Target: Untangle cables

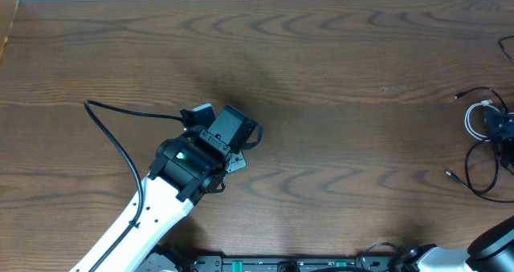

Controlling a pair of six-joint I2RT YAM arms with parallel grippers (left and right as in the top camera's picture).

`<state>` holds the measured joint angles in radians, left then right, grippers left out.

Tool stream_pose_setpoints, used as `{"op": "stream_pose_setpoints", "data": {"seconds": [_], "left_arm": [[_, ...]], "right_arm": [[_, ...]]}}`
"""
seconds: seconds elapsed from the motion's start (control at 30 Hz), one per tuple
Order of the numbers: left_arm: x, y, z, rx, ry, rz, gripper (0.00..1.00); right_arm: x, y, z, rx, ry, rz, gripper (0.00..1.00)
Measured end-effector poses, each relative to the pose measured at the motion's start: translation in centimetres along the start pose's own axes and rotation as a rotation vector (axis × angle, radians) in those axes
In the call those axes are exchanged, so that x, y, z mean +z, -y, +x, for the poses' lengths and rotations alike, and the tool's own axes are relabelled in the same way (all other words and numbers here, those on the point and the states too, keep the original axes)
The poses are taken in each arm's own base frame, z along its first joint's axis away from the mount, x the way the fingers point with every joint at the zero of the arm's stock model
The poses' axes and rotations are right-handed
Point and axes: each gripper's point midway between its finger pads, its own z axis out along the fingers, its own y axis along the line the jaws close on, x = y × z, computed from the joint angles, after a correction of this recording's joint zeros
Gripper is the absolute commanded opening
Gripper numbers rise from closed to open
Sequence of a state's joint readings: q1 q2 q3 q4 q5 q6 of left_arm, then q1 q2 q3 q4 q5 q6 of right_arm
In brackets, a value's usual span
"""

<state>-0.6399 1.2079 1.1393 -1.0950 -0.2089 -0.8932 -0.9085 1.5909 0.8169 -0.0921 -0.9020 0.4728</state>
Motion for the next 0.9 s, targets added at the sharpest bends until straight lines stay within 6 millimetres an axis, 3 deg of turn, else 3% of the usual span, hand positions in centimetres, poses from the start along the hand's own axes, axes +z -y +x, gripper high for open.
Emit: {"op": "stream_pose_setpoints", "data": {"seconds": [0.1,0.2,0.27,0.37,0.5,0.6,0.7,0.8,0.9], "left_arm": [[0.0,0.0,0.0,0.000,0.000,0.000,0.35],[0.0,0.0,0.0,0.000,0.000,0.000,0.35],[0.0,0.0,0.0,0.000,0.000,0.000,0.35],[0.0,0.0,0.0,0.000,0.000,0.000,0.36],[0.0,0.0,0.0,0.000,0.000,0.000,0.36],[0.0,0.0,0.0,0.000,0.000,0.000,0.36],[0.0,0.0,0.0,0.000,0.000,0.000,0.35],[0.0,0.0,0.0,0.000,0.000,0.000,0.36],[0.0,0.0,0.0,0.000,0.000,0.000,0.36]], "right_arm": [[-0.2,2.3,-0.2,0.024,0.032,0.127,0.32],[-1.4,6.6,-0.2,0.098,0.077,0.359,0.43],[-2.9,9.3,-0.2,0.166,0.122,0.510,0.46],[-5.0,12.0,-0.1,0.250,0.168,0.650,0.46],[-7.2,13.9,-0.7,0.323,0.242,0.734,0.47],[-8.0,14.6,-0.6,0.361,0.260,0.766,0.46],[-7.5,14.1,-0.9,0.356,0.260,0.725,0.45],[-5.3,10.6,-3.2,0.248,0.261,0.493,0.47],[-3.8,7.7,-3.5,0.184,0.221,0.345,0.50]]}}
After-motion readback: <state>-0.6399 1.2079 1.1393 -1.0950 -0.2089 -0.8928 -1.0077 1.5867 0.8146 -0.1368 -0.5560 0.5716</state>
